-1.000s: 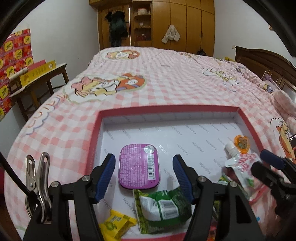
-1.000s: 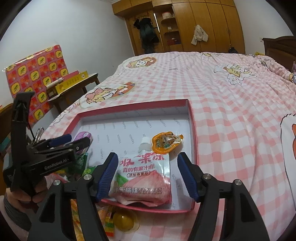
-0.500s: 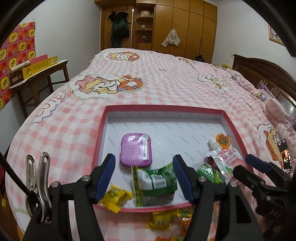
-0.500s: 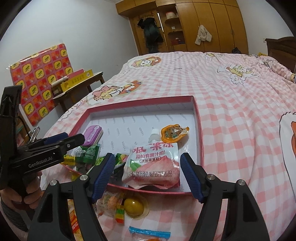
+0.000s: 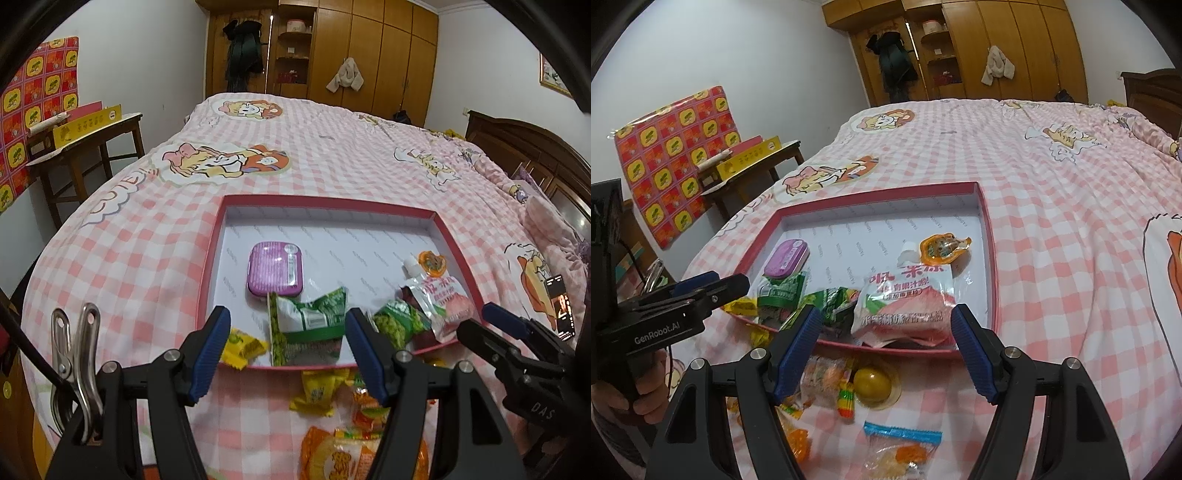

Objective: Organize snacks
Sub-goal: 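Withdraw both tools from the box back over the loose snacks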

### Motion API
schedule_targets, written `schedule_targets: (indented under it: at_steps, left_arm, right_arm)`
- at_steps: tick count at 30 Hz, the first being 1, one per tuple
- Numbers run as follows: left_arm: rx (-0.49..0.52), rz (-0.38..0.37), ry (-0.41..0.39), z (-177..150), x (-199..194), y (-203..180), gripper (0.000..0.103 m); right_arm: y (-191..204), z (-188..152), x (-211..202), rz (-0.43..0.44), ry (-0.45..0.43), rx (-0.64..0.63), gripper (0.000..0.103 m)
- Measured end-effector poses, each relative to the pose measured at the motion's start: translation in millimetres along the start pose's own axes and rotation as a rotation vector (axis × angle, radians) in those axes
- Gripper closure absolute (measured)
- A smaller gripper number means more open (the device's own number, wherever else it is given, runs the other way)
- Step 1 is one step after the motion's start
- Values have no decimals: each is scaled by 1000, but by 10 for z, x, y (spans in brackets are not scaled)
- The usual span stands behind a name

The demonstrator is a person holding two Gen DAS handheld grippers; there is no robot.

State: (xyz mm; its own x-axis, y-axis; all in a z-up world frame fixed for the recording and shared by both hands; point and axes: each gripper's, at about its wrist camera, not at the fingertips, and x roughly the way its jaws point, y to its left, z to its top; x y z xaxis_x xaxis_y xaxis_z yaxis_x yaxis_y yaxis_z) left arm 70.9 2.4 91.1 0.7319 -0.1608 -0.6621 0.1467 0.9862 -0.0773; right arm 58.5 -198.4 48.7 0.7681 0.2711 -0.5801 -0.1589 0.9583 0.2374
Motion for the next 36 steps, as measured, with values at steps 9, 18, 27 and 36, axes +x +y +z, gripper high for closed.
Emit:
schedule_targets:
  at_steps: [9, 18, 27, 36]
  left_arm:
    - [7, 2, 27, -116, -105, -23, 35]
    - [4, 11, 50, -215, -220, -8, 35]
    - [-12, 9, 63, -335, -346, 48, 35]
    - [-21, 18, 77, -441, -406, 80, 35]
  right_arm:
    - [85, -56, -125, 6, 12, -12, 29]
    - [131, -147, -209, -3, 36, -2, 29]
    - [172, -228, -289, -5, 50, -2, 29]
    - [117, -340, -342, -16, 79, 10, 29]
